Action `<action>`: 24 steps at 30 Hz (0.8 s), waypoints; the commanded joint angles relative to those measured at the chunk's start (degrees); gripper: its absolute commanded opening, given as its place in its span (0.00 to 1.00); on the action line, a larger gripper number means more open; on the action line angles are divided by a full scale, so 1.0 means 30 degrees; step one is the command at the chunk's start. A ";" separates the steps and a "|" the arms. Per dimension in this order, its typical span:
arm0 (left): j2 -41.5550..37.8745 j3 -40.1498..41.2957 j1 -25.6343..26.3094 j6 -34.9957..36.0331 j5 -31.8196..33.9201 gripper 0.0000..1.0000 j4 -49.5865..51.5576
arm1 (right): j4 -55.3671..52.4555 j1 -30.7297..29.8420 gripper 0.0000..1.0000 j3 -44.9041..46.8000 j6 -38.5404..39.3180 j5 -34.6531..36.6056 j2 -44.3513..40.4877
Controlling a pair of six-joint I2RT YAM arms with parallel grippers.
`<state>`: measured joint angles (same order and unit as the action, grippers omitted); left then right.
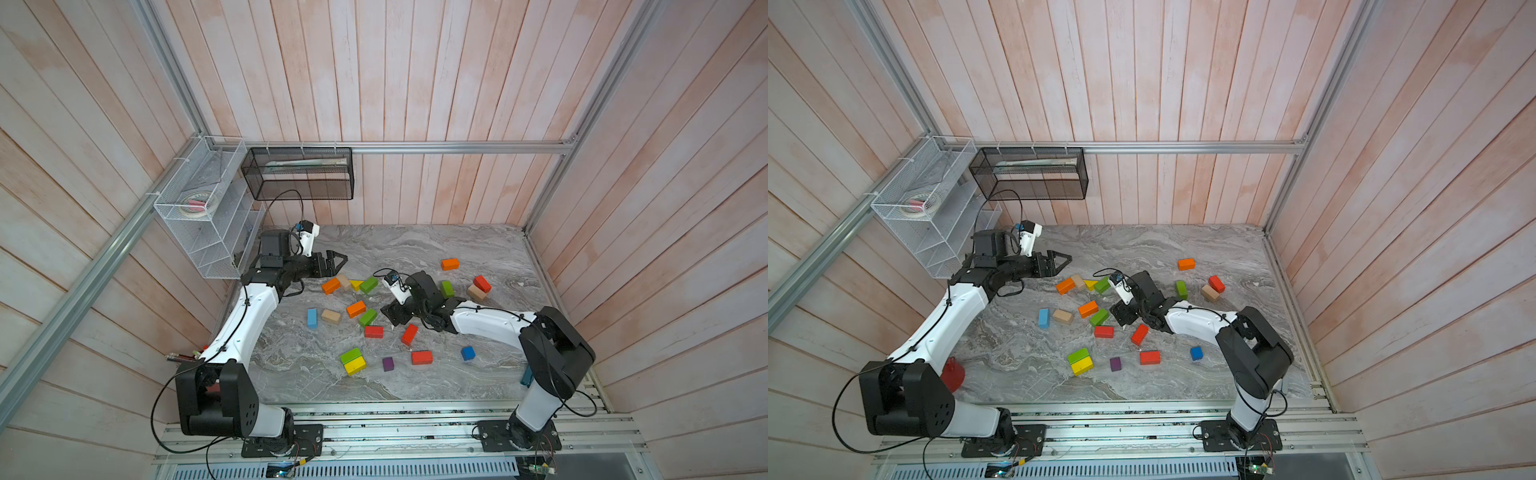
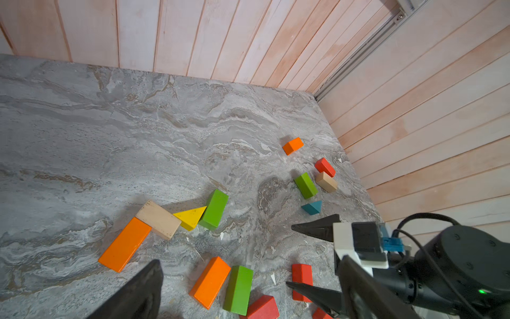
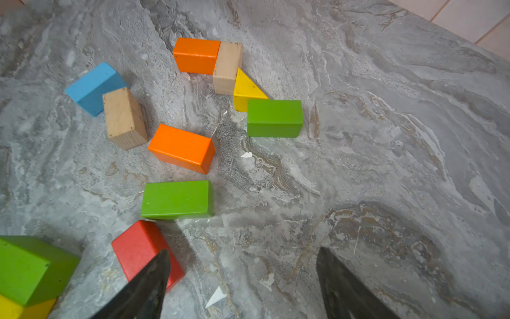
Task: Assemble a heart with building blocks
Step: Pick up the building block from the center of the board.
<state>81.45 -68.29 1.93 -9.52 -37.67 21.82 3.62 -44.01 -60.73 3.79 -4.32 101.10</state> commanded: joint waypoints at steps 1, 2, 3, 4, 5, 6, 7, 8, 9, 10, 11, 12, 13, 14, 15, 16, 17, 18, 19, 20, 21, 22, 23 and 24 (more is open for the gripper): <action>-0.0629 0.0510 -0.0395 -0.0127 -0.0064 1.00 -0.0796 | -0.1869 -0.0125 0.83 -0.0958 0.1240 0.0164 0.1015; -0.0637 0.0531 -0.0410 -0.0137 -0.0114 1.00 -0.0822 | -0.1962 -0.0125 0.82 -0.1143 0.1362 0.0206 0.1264; -0.0611 0.0537 -0.0410 -0.0134 -0.0157 1.00 -0.0828 | -0.2093 -0.0126 0.82 -0.1361 0.1513 0.0234 0.1541; -0.0578 0.0535 -0.0439 -0.0135 -0.0202 1.00 -0.0851 | -0.2161 -0.0147 0.82 -0.1518 0.1652 0.0310 0.1775; -0.0553 0.0528 -0.0425 -0.0138 -0.0220 1.00 -0.0844 | -0.2223 -0.0169 0.82 -0.1657 0.1789 0.0325 0.1954; -0.0535 0.0513 -0.0474 -0.0141 -0.0246 1.00 -0.0832 | -0.2283 -0.0203 0.82 -0.1870 0.1983 0.0410 0.2189; -0.0521 0.0495 -0.0501 -0.0129 -0.0246 1.00 -0.0827 | -0.2403 -0.0256 0.82 -0.2113 0.2135 0.0467 0.2449; -0.0543 0.0470 -0.0541 -0.0121 -0.0246 1.00 -0.0821 | -0.2490 -0.0297 0.82 -0.2312 0.2247 0.0556 0.2673; -0.0586 0.0505 -0.0600 -0.0138 -0.0261 1.00 -0.0822 | -0.2567 -0.0352 0.82 -0.2571 0.2410 0.0589 0.2935; -0.0606 0.0549 -0.0644 -0.0133 -0.0219 1.00 -0.0844 | -0.2668 -0.0403 0.82 -0.2827 0.2546 0.0662 0.3208; -0.0633 0.0564 -0.0673 -0.0135 -0.0217 1.00 -0.0877 | -0.2714 -0.0468 0.82 -0.3016 0.2638 0.0676 0.3418; -0.0664 0.0572 -0.0705 -0.0100 -0.0217 1.00 -0.0888 | -0.2836 -0.0513 0.82 -0.3285 0.2716 0.0751 0.3652; -0.0688 0.0623 -0.0705 -0.0105 -0.0217 1.00 -0.0932 | -0.3005 -0.0574 0.82 -0.3587 0.2692 0.0794 0.3834; -0.0688 0.0644 -0.0725 -0.0104 -0.0217 1.00 -0.0968 | -0.3107 -0.0594 0.82 -0.3767 0.2631 0.0767 0.3951; -0.0695 0.0689 -0.0721 -0.0114 -0.0218 1.00 -0.0949 | -0.3100 -0.0623 0.82 -0.3907 0.2590 0.0673 0.3976; -0.0666 0.0695 -0.0733 -0.0121 -0.0219 1.00 -0.0974 | -0.3067 -0.0678 0.82 -0.3980 0.2514 0.0616 0.3949; -0.0653 0.0678 -0.0732 -0.0120 -0.0245 1.00 -0.0960 | -0.3037 -0.0734 0.82 -0.4082 0.2490 0.0540 0.3868; -0.0660 0.0649 -0.0733 -0.0132 -0.0246 1.00 -0.0976 | -0.2969 -0.0762 0.82 -0.4131 0.2384 0.0356 0.3733; -0.0648 0.0645 -0.0733 -0.0134 -0.0275 1.00 -0.0970 | -0.2880 -0.0796 0.82 -0.4157 0.2327 0.0148 0.3616; -0.0613 0.0646 -0.0733 -0.0137 -0.0277 1.00 -0.1001 | -0.2756 -0.0817 0.82 -0.4189 0.2213 -0.0112 0.3496; -0.0626 0.0645 -0.0733 -0.0156 -0.0275 1.00 -0.1033 | -0.2603 -0.0828 0.82 -0.4190 0.2119 -0.0327 0.3407; -0.0614 0.0645 -0.0747 -0.0167 -0.0277 1.00 -0.1033 | -0.2439 -0.0828 0.82 -0.4219 0.2057 -0.0494 0.3390; -0.0580 0.0658 -0.0733 -0.0166 -0.0304 1.00 -0.1020 | -0.2249 -0.0828 0.82 -0.4320 0.2064 -0.0632 0.3440; -0.0585 0.0647 -0.0733 -0.0144 -0.0305 1.00 -0.1034 | -0.2121 -0.0828 0.82 -0.4455 0.2143 -0.0768 0.3581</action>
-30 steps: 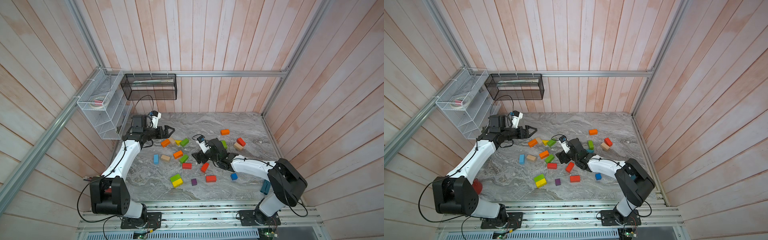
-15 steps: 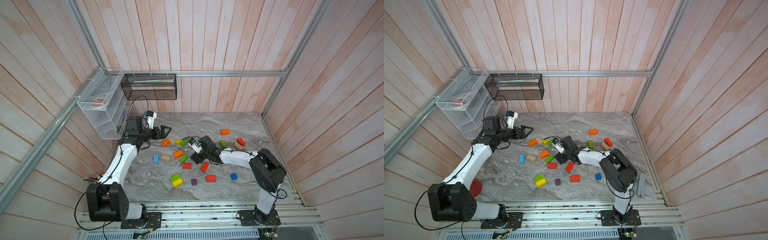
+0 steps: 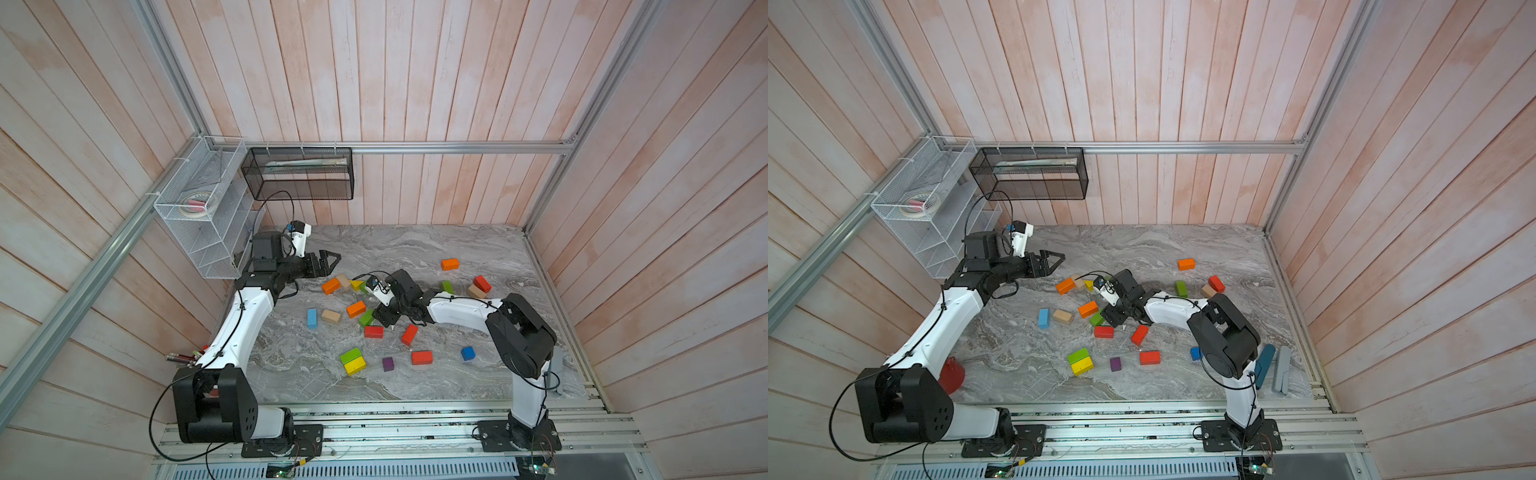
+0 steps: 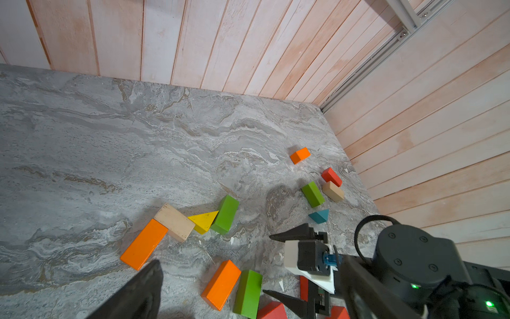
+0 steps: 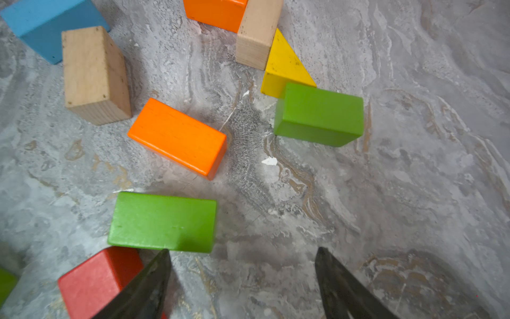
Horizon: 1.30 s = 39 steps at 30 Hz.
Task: Assemble a heart with building blocks
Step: Pick up the building block from the center of the board.
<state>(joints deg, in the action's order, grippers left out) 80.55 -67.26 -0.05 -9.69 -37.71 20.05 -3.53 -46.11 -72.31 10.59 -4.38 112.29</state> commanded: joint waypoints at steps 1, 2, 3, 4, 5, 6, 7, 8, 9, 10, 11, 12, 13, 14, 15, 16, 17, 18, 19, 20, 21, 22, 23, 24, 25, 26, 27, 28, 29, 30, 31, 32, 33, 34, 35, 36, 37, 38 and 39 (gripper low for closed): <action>-0.0276 0.0325 -0.0070 -0.0101 -0.0290 1.00 -0.0472 | 0.0213 -0.0158 0.82 -0.0870 -0.0059 -0.0765 0.0055; -0.0279 0.0334 -0.0070 -0.0082 -0.0272 1.00 -0.0473 | 0.0049 -0.0209 0.82 -0.1241 0.0096 -0.0794 0.0318; -0.0302 0.0356 -0.0086 -0.0050 -0.0261 1.00 -0.0496 | -0.0089 -0.0260 0.82 -0.1638 0.0329 -0.0780 0.0566; -0.0326 0.0375 -0.0099 -0.0036 -0.0211 1.00 -0.0496 | -0.0162 -0.0346 0.82 -0.1959 0.0470 -0.0728 0.0769; -0.0354 0.0416 -0.0110 -0.0028 -0.0175 1.00 -0.0539 | -0.0206 -0.0444 0.82 -0.2255 0.0692 -0.0626 0.0981; -0.0367 0.0423 -0.0143 -0.0022 -0.0172 1.00 -0.0604 | -0.0254 -0.0530 0.82 -0.2559 0.0903 -0.0536 0.1189; -0.0367 0.0420 -0.0181 -0.0011 -0.0173 1.00 -0.0647 | -0.0279 -0.0593 0.82 -0.2817 0.1023 -0.0509 0.1359; -0.0367 0.0435 -0.0198 0.0006 -0.0173 1.00 -0.0686 | -0.0261 -0.0642 0.82 -0.3123 0.1159 -0.0564 0.1536; -0.0374 0.0451 -0.0245 -0.0035 -0.0173 1.00 -0.0703 | -0.0280 -0.0709 0.82 -0.3405 0.1267 -0.0589 0.1731; -0.0374 0.0479 -0.0274 -0.0043 -0.0173 1.00 -0.0767 | -0.0302 -0.0751 0.82 -0.3671 0.1395 -0.0617 0.1938; -0.0396 0.0521 -0.0302 -0.0023 -0.0172 1.00 -0.0792 | -0.0412 -0.0804 0.82 -0.4010 0.1529 -0.0669 0.2193; -0.0439 0.0536 -0.0319 -0.0024 -0.0173 1.00 -0.0843 | -0.0576 -0.0891 0.82 -0.4362 0.1681 -0.0707 0.2436; -0.0451 0.0564 -0.0333 -0.0017 -0.0158 1.00 -0.0869 | -0.0679 -0.0927 0.82 -0.4633 0.1839 -0.0732 0.2655; -0.0457 0.0610 -0.0355 -0.0020 -0.0129 1.00 -0.0912 | -0.0766 -0.1015 0.82 -0.4876 0.2036 -0.0747 0.2882; -0.0484 0.0625 -0.0362 -0.0002 -0.0119 1.00 -0.0931 | -0.0839 -0.1082 0.82 -0.5101 0.2231 -0.0829 0.3086; -0.0484 0.0644 -0.0390 -0.0009 -0.0092 1.00 -0.0939 | -0.0946 -0.1121 0.82 -0.5300 0.2439 -0.0957 0.3280; -0.0485 0.0642 -0.0395 -0.0016 -0.0099 1.00 -0.0941 | -0.1074 -0.1208 0.82 -0.5487 0.2656 -0.1062 0.3478; -0.0484 0.0650 -0.0428 -0.0029 -0.0087 1.00 -0.0942 | -0.1270 -0.1274 0.83 -0.5737 0.2887 -0.1138 0.3690; -0.0484 0.0637 -0.0450 -0.0039 -0.0094 1.00 -0.0926 | -0.1449 -0.1327 0.83 -0.5968 0.3091 -0.1182 0.3877; -0.0484 0.0635 -0.0493 -0.0031 -0.0113 1.00 -0.0942 | -0.1639 -0.1391 0.84 -0.6197 0.3319 -0.1154 0.4061; -0.0486 0.0614 -0.0507 -0.0024 -0.0136 1.00 -0.0937 | -0.1770 -0.1449 0.84 -0.6373 0.3483 -0.1093 0.4236; -0.0507 0.0609 -0.0516 -0.0041 -0.0140 1.00 -0.0942 | -0.1868 -0.1469 0.84 -0.6537 0.3590 -0.1059 0.4356; -0.0513 0.0623 -0.0553 -0.0023 -0.0143 1.00 -0.0933 | -0.1950 -0.1476 0.85 -0.6659 0.3702 -0.1059 0.4481; -0.0528 0.0624 -0.0565 -0.0041 -0.0143 1.00 -0.0947 | -0.2002 -0.1477 0.85 -0.6757 0.3757 -0.1059 0.4525; -0.0549 0.0638 -0.0568 -0.0041 -0.0143 1.00 -0.0957 | -0.2032 -0.1477 0.85 -0.6793 0.3843 -0.1059 0.4617; -0.0550 0.0627 -0.0598 -0.0056 -0.0162 1.00 -0.0971 | -0.2034 -0.1498 0.86 -0.6830 0.3896 -0.1084 0.4668; -0.0543 0.0646 -0.0612 -0.0077 -0.0172 1.00 -0.0992 | -0.2115 -0.1522 0.86 -0.6917 0.3981 -0.1116 0.4724; -0.0557 0.0632 -0.0627 -0.0077 -0.0173 1.00 -0.0979 | -0.2176 -0.1525 0.86 -0.6944 0.4067 -0.1100 0.4782; -0.0518 0.0628 -0.0652 -0.0077 -0.0187 1.00 -0.0972 | -0.2257 -0.1519 0.87 -0.7022 0.4137 -0.1068 0.4840; -0.0513 0.0625 -0.0668 -0.0093 -0.0217 1.00 -0.0985 | -0.2285 -0.1526 0.87 -0.7092 0.4240 -0.0965 0.4924; -0.0485 0.0610 -0.0684 -0.0109 -0.0257 1.00 -0.0974 | -0.2335 -0.1508 0.88 -0.7176 0.4333 -0.0845 0.5019; -0.0485 0.0623 -0.0684 -0.0125 -0.0291 1.00 -0.0979 | -0.2383 -0.1507 0.89 -0.7283 0.4483 -0.0660 0.5134; -0.0485 0.0632 -0.0714 -0.0144 -0.0319 1.00 -0.1028 | -0.2421 -0.1519 0.89 -0.7408 0.4566 -0.0507 0.5248; -0.0484 0.0651 -0.0714 -0.0143 -0.0334 1.00 -0.1030 | -0.2427 -0.1515 0.89 -0.7495 0.4614 -0.0385 0.5353; -0.0473 0.0631 -0.0714 -0.0164 -0.0326 1.00 -0.1030 | -0.2476 -0.1520 0.90 -0.7631 0.4695 -0.0276 0.5481; -0.0455 0.0651 -0.0731 -0.0157 -0.0341 1.00 -0.1030 | -0.2488 -0.1524 0.90 -0.7754 0.4759 -0.0177 0.5597; -0.0455 0.0646 -0.0746 -0.0163 -0.0348 1.00 -0.1020 | -0.2514 -0.1518 0.90 -0.7835 0.4817 -0.0082 0.5661; -0.0418 0.0639 -0.0744 -0.0163 -0.0349 1.00 -0.1026 | -0.2519 -0.1508 0.90 -0.7943 0.4874 0.0020 0.5792; -0.0412 0.0649 -0.0744 -0.0147 -0.0349 1.00 -0.1030 | -0.2523 -0.1521 0.90 -0.7991 0.4907 0.0183 0.5859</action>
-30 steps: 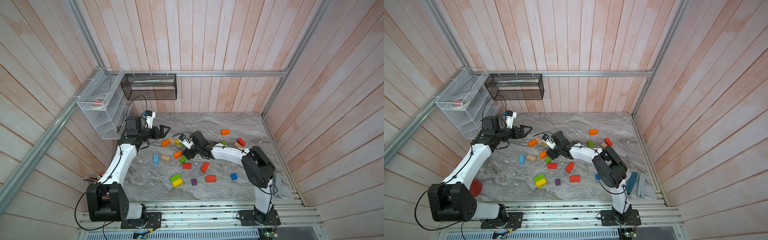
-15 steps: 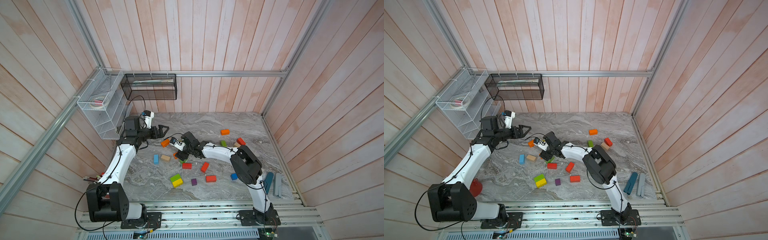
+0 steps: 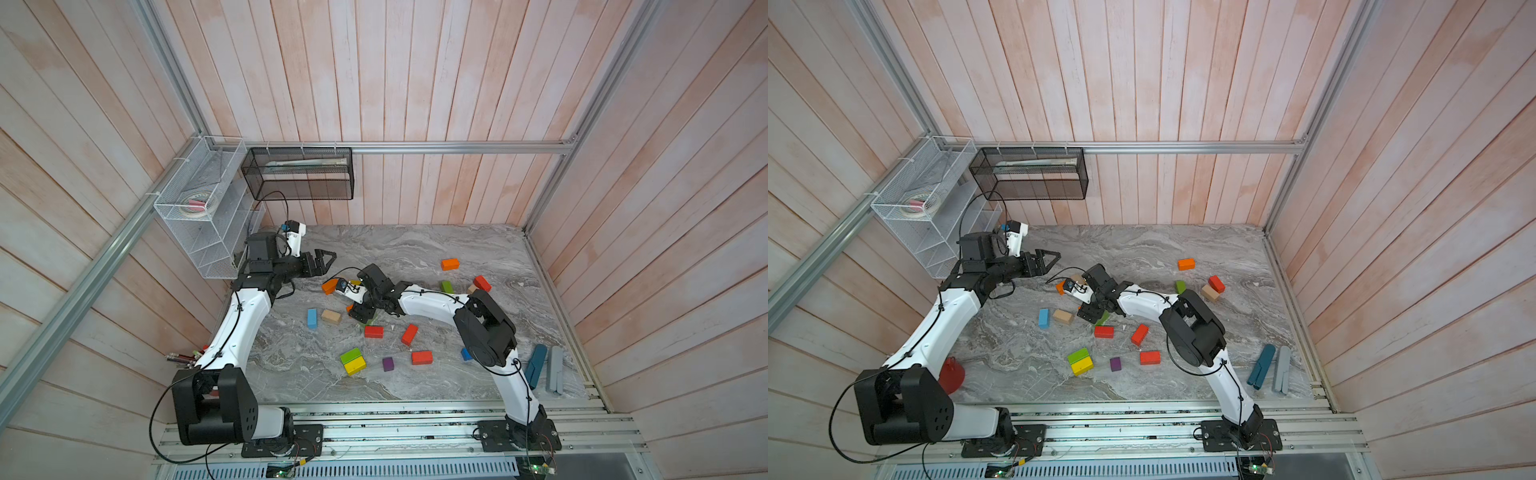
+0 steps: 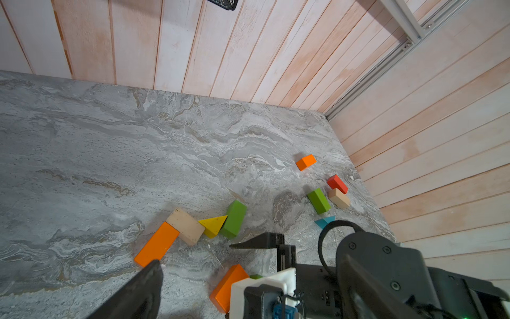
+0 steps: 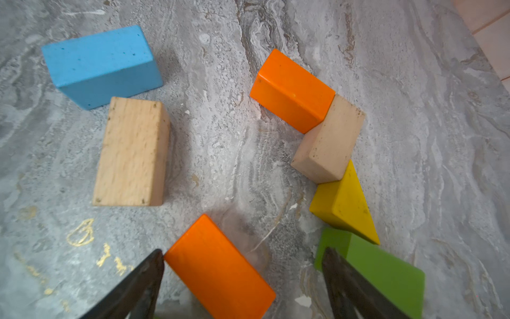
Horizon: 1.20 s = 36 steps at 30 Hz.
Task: Assemble a heart with building blocks
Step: Pick up the building block from the center of the board.
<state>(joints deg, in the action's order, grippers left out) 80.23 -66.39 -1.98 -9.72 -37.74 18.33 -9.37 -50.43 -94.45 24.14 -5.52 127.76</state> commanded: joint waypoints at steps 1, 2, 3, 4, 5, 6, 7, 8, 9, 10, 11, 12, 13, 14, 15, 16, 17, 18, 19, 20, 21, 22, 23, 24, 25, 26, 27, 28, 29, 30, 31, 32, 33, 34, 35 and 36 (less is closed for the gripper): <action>-0.0289 0.0362 -0.0130 -0.0153 -0.0341 1.00 -0.0449 | -0.0559 -0.0086 0.90 -0.0663 0.0405 0.0638 0.0781; -0.0287 0.0351 -0.0129 -0.0183 -0.0369 1.00 -0.0469 | -0.0508 -0.0086 0.90 -0.0709 0.0420 0.0819 0.0845; -0.0258 0.0357 -0.0131 -0.0189 -0.0371 1.00 -0.0458 | -0.0489 -0.0097 0.90 -0.0788 0.0420 0.0924 0.0904; -0.0258 0.0334 -0.0132 -0.0175 -0.0399 1.00 -0.0458 | -0.0493 -0.0079 0.90 -0.0850 0.0440 0.0910 0.0951; -0.0229 0.0358 -0.0135 -0.0209 -0.0422 1.00 -0.0477 | -0.0510 -0.0078 0.90 -0.0934 0.0422 0.0924 0.1023; -0.0206 0.0338 -0.0132 -0.0218 -0.0429 1.00 -0.0506 | -0.0483 -0.0074 0.89 -0.1018 0.0389 0.0820 0.1071; -0.0179 0.0336 -0.0132 -0.0192 -0.0444 1.00 -0.0489 | -0.0522 -0.0072 0.88 -0.1154 0.0312 0.0721 0.1115; -0.0169 0.0362 -0.0150 -0.0211 -0.0462 1.00 -0.0486 | -0.0604 -0.0065 0.86 -0.1295 0.0223 0.0588 0.1177; -0.0141 0.0359 -0.0161 -0.0219 -0.0458 1.00 -0.0488 | -0.0766 -0.0067 0.84 -0.1502 0.0172 0.0386 0.1271; -0.0140 0.0338 -0.0157 -0.0217 -0.0460 1.00 -0.0499 | -0.0907 -0.0067 0.82 -0.1657 0.0118 0.0255 0.1371; -0.0128 0.0339 -0.0161 -0.0217 -0.0458 1.00 -0.0497 | -0.1124 -0.0065 0.79 -0.1899 0.0069 0.0131 0.1459; -0.0144 0.0360 -0.0150 -0.0218 -0.0458 1.00 -0.0506 | -0.1316 -0.0086 0.76 -0.2087 0.0028 0.0003 0.1543; -0.0140 0.0356 -0.0169 -0.0218 -0.0458 1.00 -0.0488 | -0.1437 -0.0056 0.73 -0.2173 -0.0001 -0.0110 0.1598; -0.0119 0.0344 -0.0190 -0.0219 -0.0462 1.00 -0.0488 | -0.1527 -0.0034 0.70 -0.2233 -0.0054 -0.0231 0.1618; -0.0115 0.0360 -0.0192 -0.0219 -0.0437 1.00 -0.0481 | -0.1582 -0.0034 0.67 -0.2259 -0.0100 -0.0319 0.1595; -0.0123 0.0354 -0.0198 -0.0215 -0.0437 1.00 -0.0496 | -0.1609 -0.0052 0.66 -0.2232 -0.0162 -0.0405 0.1591; -0.0116 0.0348 -0.0218 -0.0218 -0.0448 1.00 -0.0459 | -0.1693 -0.0005 0.63 -0.2284 -0.0235 -0.0498 0.1570; -0.0106 0.0342 -0.0220 -0.0219 -0.0458 1.00 -0.0487 | -0.1824 0.0008 0.60 -0.2351 -0.0281 -0.0610 0.1577; -0.0092 0.0350 -0.0242 -0.0211 -0.0458 1.00 -0.0461 | -0.1930 0.0027 0.58 -0.2410 -0.0311 -0.0718 0.1562; -0.0090 0.0358 -0.0220 -0.0219 -0.0466 1.00 -0.0462 | -0.2070 0.0080 0.56 -0.2509 -0.0379 -0.0843 0.1562; -0.0086 0.0353 -0.0220 -0.0219 -0.0487 1.00 -0.0491 | -0.2216 0.0111 0.54 -0.2569 -0.0440 -0.1011 0.1562; -0.0108 0.0355 -0.0231 -0.0223 -0.0502 1.00 -0.0495 | -0.2332 0.0129 0.53 -0.2608 -0.0522 -0.1097 0.1577; -0.0075 0.0360 -0.0234 -0.0242 -0.0517 1.00 -0.0499 | -0.2475 0.0145 0.53 -0.2682 -0.0584 -0.1243 0.1596; -0.0052 0.0356 -0.0224 -0.0246 -0.0545 1.00 -0.0499 | -0.2623 0.0193 0.52 -0.2796 -0.0640 -0.1316 0.1618; -0.0043 0.0347 -0.0221 -0.0255 -0.0546 1.00 -0.0494 | -0.2731 0.0200 0.52 -0.2857 -0.0678 -0.1353 0.1645; -0.0060 0.0343 -0.0237 -0.0253 -0.0550 1.00 -0.0493 | -0.2835 0.0215 0.52 -0.2913 -0.0719 -0.1354 0.1688; -0.0084 0.0351 -0.0246 -0.0273 -0.0583 1.00 -0.0516 | -0.2898 0.0229 0.52 -0.2905 -0.0751 -0.1382 0.1679; -0.0085 0.0350 -0.0244 -0.0274 -0.0583 1.00 -0.0514 | -0.2940 0.0211 0.52 -0.2906 -0.0796 -0.1434 0.1687; -0.0082 0.0355 -0.0243 -0.0269 -0.0576 1.00 -0.0516 | -0.3016 0.0229 0.51 -0.2895 -0.0850 -0.1493 0.1655; -0.0085 0.0344 -0.0249 -0.0277 -0.0602 1.00 -0.0525 | -0.3087 0.0232 0.49 -0.2920 -0.0891 -0.1598 0.1668; -0.0091 0.0346 -0.0256 -0.0277 -0.0605 1.00 -0.0523 | -0.3120 0.0241 0.48 -0.2917 -0.0944 -0.1659 0.1654; -0.0082 0.0357 -0.0264 -0.0277 -0.0605 1.00 -0.0536 | -0.3147 0.0276 0.48 -0.2911 -0.1008 -0.1708 0.1673; -0.0081 0.0347 -0.0249 -0.0276 -0.0605 1.00 -0.0516 | -0.3198 0.0260 0.48 -0.2936 -0.1036 -0.1734 0.1665; -0.0100 0.0356 -0.0249 -0.0281 -0.0605 1.00 -0.0516 | -0.3226 0.0272 0.48 -0.2939 -0.1020 -0.1742 0.1651; -0.0093 0.0347 -0.0253 -0.0290 -0.0612 1.00 -0.0515 | -0.3286 0.0266 0.48 -0.2966 -0.1059 -0.1789 0.1686; -0.0110 0.0343 -0.0249 -0.0304 -0.0605 1.00 -0.0522 | -0.3319 0.0315 0.47 -0.2970 -0.1125 -0.1822 0.1694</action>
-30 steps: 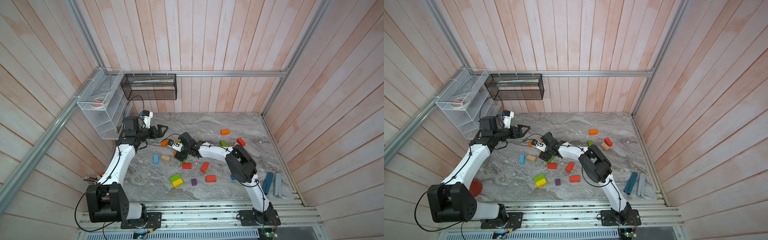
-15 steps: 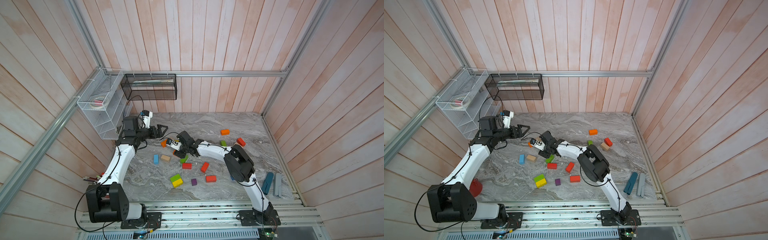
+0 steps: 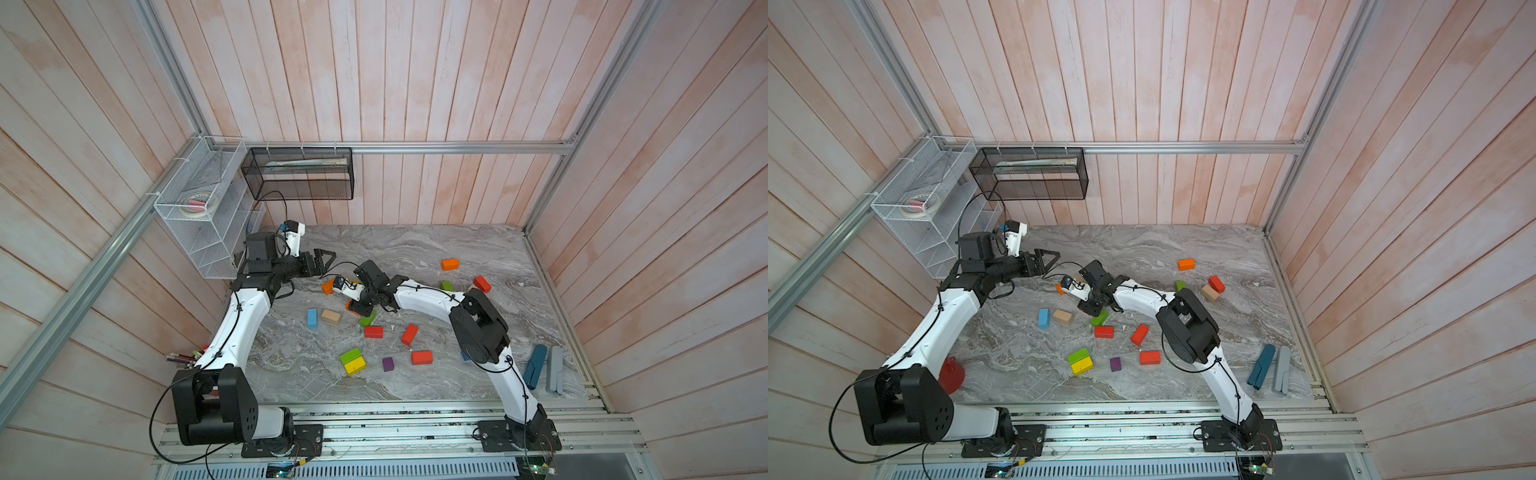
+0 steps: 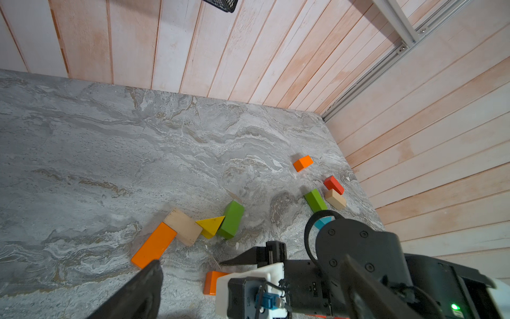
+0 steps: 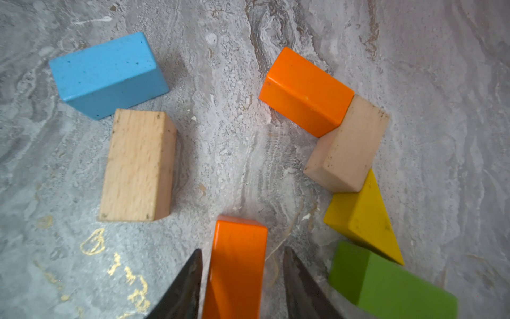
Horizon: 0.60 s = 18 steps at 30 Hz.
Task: Assemble a heart with building blocks
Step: Pick up the building block from the center of the board.
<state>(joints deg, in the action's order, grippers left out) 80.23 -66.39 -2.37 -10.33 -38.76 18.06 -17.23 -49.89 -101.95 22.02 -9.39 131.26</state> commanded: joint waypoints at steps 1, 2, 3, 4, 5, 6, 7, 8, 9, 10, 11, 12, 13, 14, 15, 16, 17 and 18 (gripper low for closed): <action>-0.0112 0.0346 -0.0118 -0.0091 -0.0266 1.00 -0.0441 | -0.0771 0.0135 0.47 -0.0525 -0.0439 -0.0548 0.0558; -0.0134 0.0346 -0.0118 -0.0095 -0.0263 1.00 -0.0456 | -0.0859 0.0135 0.45 -0.0607 -0.0455 -0.0590 0.0571; -0.0137 0.0350 -0.0118 -0.0102 -0.0263 1.00 -0.0442 | -0.0945 0.0159 0.43 -0.0644 -0.0492 -0.0592 0.0615; -0.0112 0.0351 -0.0118 -0.0084 -0.0263 1.00 -0.0444 | -0.0990 0.0143 0.43 -0.0698 -0.0528 -0.0620 0.0602; -0.0112 0.0355 -0.0118 -0.0102 -0.0263 1.00 -0.0428 | -0.1019 0.0158 0.42 -0.0709 -0.0569 -0.0657 0.0632; -0.0124 0.0341 -0.0130 -0.0099 -0.0263 1.00 -0.0432 | -0.1101 0.0143 0.42 -0.0758 -0.0573 -0.0676 0.0657; -0.0112 0.0347 -0.0118 -0.0098 -0.0263 1.00 -0.0427 | -0.1204 0.0163 0.42 -0.0813 -0.0599 -0.0707 0.0705; -0.0134 0.0343 -0.0125 -0.0102 -0.0263 1.00 -0.0442 | -0.1267 0.0184 0.42 -0.0872 -0.0602 -0.0712 0.0741; -0.0126 0.0347 -0.0118 -0.0102 -0.0263 1.00 -0.0437 | -0.1340 0.0172 0.40 -0.0930 -0.0609 -0.0733 0.0779; -0.0115 0.0344 -0.0118 -0.0098 -0.0263 1.00 -0.0426 | -0.1389 0.0187 0.39 -0.0915 -0.0631 -0.0752 0.0794; -0.0123 0.0339 -0.0121 -0.0095 -0.0263 1.00 -0.0434 | -0.1429 0.0168 0.38 -0.0953 -0.0657 -0.0809 0.0807; -0.0139 0.0358 -0.0118 -0.0098 -0.0263 1.00 -0.0431 | -0.1488 0.0202 0.38 -0.0995 -0.0679 -0.0878 0.0831; -0.0112 0.0343 -0.0118 -0.0099 -0.0263 1.00 -0.0451 | -0.1546 0.0197 0.38 -0.1018 -0.0718 -0.0913 0.0836; -0.0134 0.0342 -0.0118 -0.0102 -0.0277 1.00 -0.0437 | -0.1590 0.0202 0.38 -0.1062 -0.0711 -0.0914 0.0879; -0.0112 0.0339 -0.0118 -0.0102 -0.0284 1.00 -0.0468 | -0.1643 0.0223 0.38 -0.1090 -0.0712 -0.0913 0.0897; -0.0111 0.0358 -0.0118 -0.0102 -0.0264 1.00 -0.0432 | -0.1667 0.0226 0.38 -0.1112 -0.0740 -0.0914 0.0923; -0.0118 0.0351 -0.0118 -0.0086 -0.0264 1.00 -0.0483 | -0.1698 0.0227 0.38 -0.1121 -0.0759 -0.0904 0.0924; -0.0114 0.0343 -0.0118 -0.0102 -0.0278 1.00 -0.0466 | -0.1726 0.0247 0.38 -0.1129 -0.0778 -0.0942 0.0951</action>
<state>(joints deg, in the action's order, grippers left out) 80.23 -66.39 -2.37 -10.35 -38.76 17.98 -20.47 -49.60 -103.55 20.58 -10.92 132.40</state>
